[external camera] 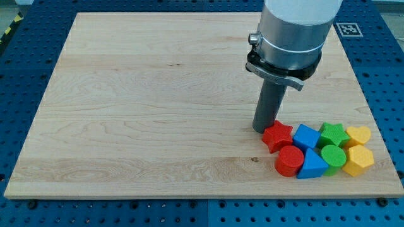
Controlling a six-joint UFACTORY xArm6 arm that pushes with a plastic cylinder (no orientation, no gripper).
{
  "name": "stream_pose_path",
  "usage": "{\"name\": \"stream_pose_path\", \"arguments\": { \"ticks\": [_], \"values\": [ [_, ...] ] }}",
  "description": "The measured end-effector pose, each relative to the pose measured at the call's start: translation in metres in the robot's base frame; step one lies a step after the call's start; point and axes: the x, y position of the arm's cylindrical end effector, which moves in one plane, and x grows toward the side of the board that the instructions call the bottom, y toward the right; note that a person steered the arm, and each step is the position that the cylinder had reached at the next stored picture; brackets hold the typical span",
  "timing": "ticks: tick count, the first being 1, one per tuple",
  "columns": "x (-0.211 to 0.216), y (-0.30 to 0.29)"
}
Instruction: Push the red circle and the red star towards the center of the board
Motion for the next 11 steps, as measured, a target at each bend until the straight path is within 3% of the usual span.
{"name": "stream_pose_path", "arguments": {
  "ticks": [2, 3, 4, 6, 9, 11],
  "values": [
    [0.000, -0.016],
    [0.018, -0.069],
    [0.032, -0.081],
    [0.100, -0.049],
    [0.105, 0.024],
    [0.097, 0.040]
  ]
}}
